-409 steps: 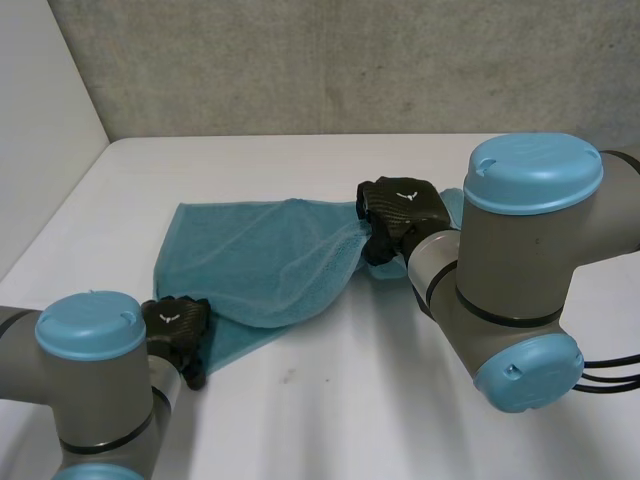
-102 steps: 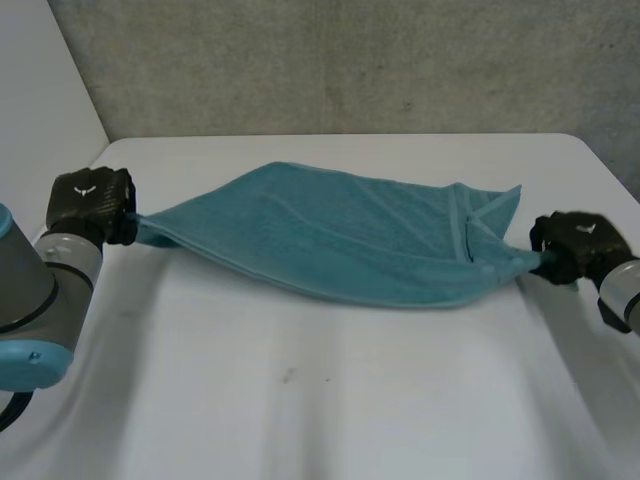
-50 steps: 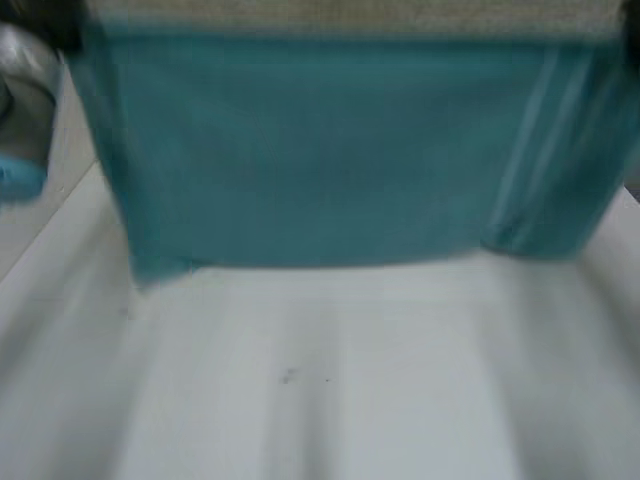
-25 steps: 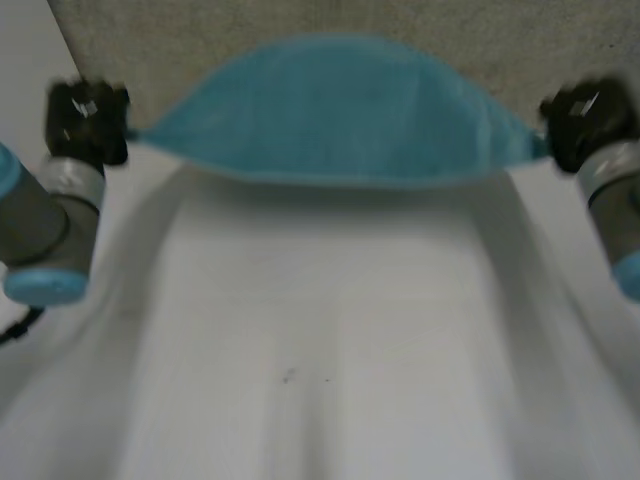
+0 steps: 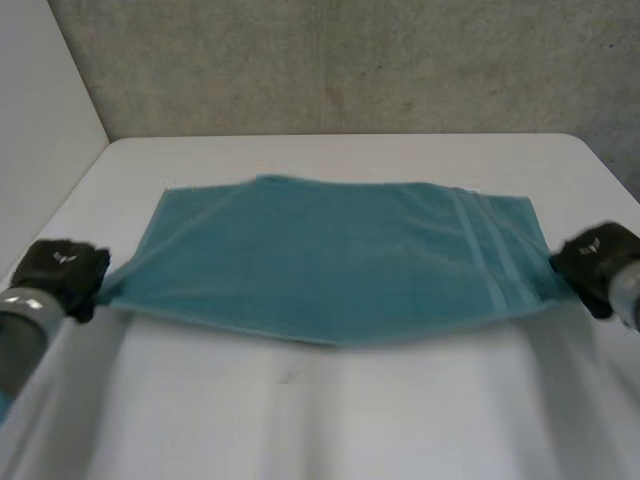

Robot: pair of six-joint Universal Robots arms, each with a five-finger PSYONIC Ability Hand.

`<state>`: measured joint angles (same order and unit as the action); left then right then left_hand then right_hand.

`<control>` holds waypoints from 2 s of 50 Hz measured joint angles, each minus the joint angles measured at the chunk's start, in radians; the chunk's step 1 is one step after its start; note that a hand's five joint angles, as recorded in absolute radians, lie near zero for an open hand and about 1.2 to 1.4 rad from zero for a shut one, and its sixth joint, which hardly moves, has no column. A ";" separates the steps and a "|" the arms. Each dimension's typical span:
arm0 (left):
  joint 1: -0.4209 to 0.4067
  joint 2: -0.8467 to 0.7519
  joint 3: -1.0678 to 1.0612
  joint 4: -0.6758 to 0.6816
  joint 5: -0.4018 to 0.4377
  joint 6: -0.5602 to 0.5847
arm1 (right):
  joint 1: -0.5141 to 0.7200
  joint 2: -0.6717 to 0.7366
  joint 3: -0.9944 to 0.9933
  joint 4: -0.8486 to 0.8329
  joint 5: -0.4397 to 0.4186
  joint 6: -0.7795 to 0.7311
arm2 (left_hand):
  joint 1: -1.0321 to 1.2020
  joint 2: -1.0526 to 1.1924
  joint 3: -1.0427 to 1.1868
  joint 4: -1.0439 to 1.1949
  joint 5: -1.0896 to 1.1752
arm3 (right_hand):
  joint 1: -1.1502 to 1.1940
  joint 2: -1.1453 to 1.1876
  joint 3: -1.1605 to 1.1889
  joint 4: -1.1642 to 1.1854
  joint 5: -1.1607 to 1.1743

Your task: Fold the laundry

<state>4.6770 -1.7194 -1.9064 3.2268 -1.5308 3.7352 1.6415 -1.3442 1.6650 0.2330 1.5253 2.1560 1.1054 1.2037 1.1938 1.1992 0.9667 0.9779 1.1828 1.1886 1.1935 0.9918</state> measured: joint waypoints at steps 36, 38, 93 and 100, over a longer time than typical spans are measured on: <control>-0.154 -0.641 0.749 0.208 0.011 0.001 | 0.101 0.619 -0.642 -0.290 0.138 0.058 | -0.098 -0.111 -0.109 -0.110 -0.093 | -0.335 -0.397 -0.399 -0.401 -0.360; -0.168 -0.647 0.741 0.237 0.015 0.007 | 0.113 0.632 -0.652 -0.315 0.157 0.062 | -0.475 -0.466 -0.458 -0.443 -0.420 | -0.639 -0.752 -0.731 -0.735 -0.694; -0.216 -0.231 0.213 0.369 0.011 -0.081 | -0.342 0.270 -0.053 -0.442 -0.176 0.351 | -0.907 -0.995 -0.975 -0.987 -0.920 | -0.020 -0.004 -0.008 -0.002 -0.037; -0.214 -0.203 0.209 0.368 0.010 -0.092 | -0.375 0.229 -0.128 -0.470 -0.014 0.236 | -0.907 -0.995 -0.975 -0.987 -0.920 | -0.020 -0.004 -0.008 -0.002 -0.025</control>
<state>4.4632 -1.9228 -1.6970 3.5945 -1.5204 3.6432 1.2665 -1.1151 1.5371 -0.2369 1.5112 2.3923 0.1985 0.2085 0.2191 0.2121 0.0465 0.9584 1.1783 1.1804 1.1919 0.9664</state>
